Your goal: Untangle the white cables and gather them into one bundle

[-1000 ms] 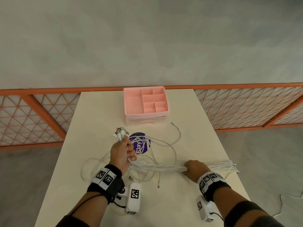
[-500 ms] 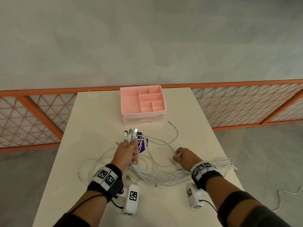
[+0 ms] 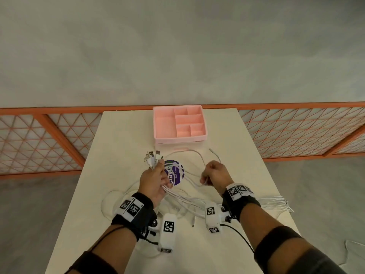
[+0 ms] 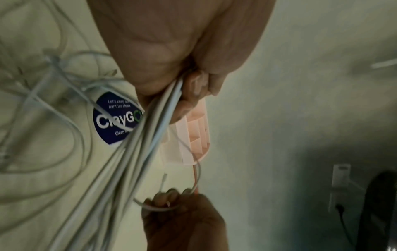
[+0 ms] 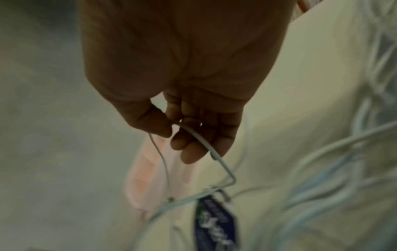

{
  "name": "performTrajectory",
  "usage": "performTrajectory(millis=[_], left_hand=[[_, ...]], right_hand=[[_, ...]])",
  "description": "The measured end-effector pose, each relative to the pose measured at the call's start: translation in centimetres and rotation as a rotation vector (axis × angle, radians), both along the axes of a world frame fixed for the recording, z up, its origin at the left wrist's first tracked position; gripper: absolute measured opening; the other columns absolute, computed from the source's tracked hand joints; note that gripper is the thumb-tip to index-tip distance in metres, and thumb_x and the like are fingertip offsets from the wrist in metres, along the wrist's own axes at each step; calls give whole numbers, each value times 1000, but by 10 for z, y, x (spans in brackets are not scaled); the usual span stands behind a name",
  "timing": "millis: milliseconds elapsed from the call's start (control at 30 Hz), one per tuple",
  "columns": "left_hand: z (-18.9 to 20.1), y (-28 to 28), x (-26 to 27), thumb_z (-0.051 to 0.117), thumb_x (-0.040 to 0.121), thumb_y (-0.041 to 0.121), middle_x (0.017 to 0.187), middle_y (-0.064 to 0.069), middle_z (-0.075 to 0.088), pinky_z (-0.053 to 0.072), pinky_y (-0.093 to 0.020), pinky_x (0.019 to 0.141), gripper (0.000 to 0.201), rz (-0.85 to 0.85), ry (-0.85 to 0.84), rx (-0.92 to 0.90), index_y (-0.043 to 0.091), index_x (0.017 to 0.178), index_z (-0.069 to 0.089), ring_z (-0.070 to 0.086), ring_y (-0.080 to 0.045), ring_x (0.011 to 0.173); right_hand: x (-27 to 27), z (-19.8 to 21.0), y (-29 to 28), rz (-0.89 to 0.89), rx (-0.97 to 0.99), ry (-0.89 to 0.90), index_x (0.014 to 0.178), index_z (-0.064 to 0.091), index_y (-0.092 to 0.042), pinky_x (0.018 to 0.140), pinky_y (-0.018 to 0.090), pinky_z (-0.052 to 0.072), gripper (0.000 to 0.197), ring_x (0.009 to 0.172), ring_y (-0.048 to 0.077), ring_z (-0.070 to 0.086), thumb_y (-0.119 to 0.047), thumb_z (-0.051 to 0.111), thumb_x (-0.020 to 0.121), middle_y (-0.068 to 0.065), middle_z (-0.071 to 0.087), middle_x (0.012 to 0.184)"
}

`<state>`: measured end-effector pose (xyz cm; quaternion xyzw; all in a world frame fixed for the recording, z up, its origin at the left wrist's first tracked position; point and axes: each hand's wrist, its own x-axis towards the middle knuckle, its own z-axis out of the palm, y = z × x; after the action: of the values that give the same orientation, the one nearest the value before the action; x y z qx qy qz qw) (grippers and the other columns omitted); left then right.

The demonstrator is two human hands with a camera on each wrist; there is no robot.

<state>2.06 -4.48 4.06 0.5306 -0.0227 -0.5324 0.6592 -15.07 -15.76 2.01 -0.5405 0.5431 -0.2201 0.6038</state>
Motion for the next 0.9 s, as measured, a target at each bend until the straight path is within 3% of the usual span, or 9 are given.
performTrajectory(millis=[67,133,233,300,467,600,667,800,900], left_hand=[[2,-5,2,58,100,21,53,5,29,36,-26,43,16,39,102,-21,15,85,60,29,-9,41],[5,-12,2,56,101,19,51,6,31,38,-25,43,9,65,159,-39,14,94,60,30,-8,41],[11,-21,1,52,103,24,59,3,47,38,-23,44,21,99,214,-57,11,88,60,31,-7,39],[13,-24,6,50,103,29,66,0,57,40,-22,44,28,95,254,-70,8,88,61,33,-7,38],[11,-30,20,50,103,25,77,-4,74,43,-21,41,19,147,301,-95,12,90,56,33,-6,35],[8,-32,21,50,104,19,70,-2,72,42,-20,40,19,172,287,-69,14,87,57,34,-6,34],[6,-32,24,49,104,19,69,-2,72,42,-19,40,20,178,289,-54,14,86,58,34,-5,34],[2,-32,27,50,104,18,70,-3,72,43,-19,40,20,163,296,-46,15,87,59,36,-5,33],[0,-31,26,52,103,17,71,-5,73,43,-19,40,19,174,286,-35,13,85,59,36,-5,33]], right_hand=[[13,27,3,-4,4,-219,76,52,-6,56,37,45,19,48,24,50,12,50,83,18,52,63],[25,49,9,89,-89,-276,81,57,-5,52,30,40,14,45,20,44,7,56,87,12,50,58],[35,62,18,295,-278,-192,84,62,-6,49,25,41,9,45,10,45,-1,61,91,-7,53,50],[37,55,19,399,-369,-103,82,64,-11,52,25,41,9,48,6,45,-7,64,90,-11,54,52],[23,37,18,503,-332,17,82,63,-10,61,28,44,10,60,12,51,-17,69,86,4,61,68],[6,39,15,608,-194,37,68,58,-14,56,25,41,21,53,11,47,1,64,81,-3,55,56],[-6,38,12,716,-100,46,65,56,-13,53,24,39,21,51,14,47,5,61,75,5,54,56],[-34,30,8,834,-9,230,63,51,-9,54,20,40,17,51,14,47,5,58,71,7,54,56],[-54,23,1,841,34,355,57,45,-13,52,19,37,15,47,14,43,-6,57,64,6,53,52]])
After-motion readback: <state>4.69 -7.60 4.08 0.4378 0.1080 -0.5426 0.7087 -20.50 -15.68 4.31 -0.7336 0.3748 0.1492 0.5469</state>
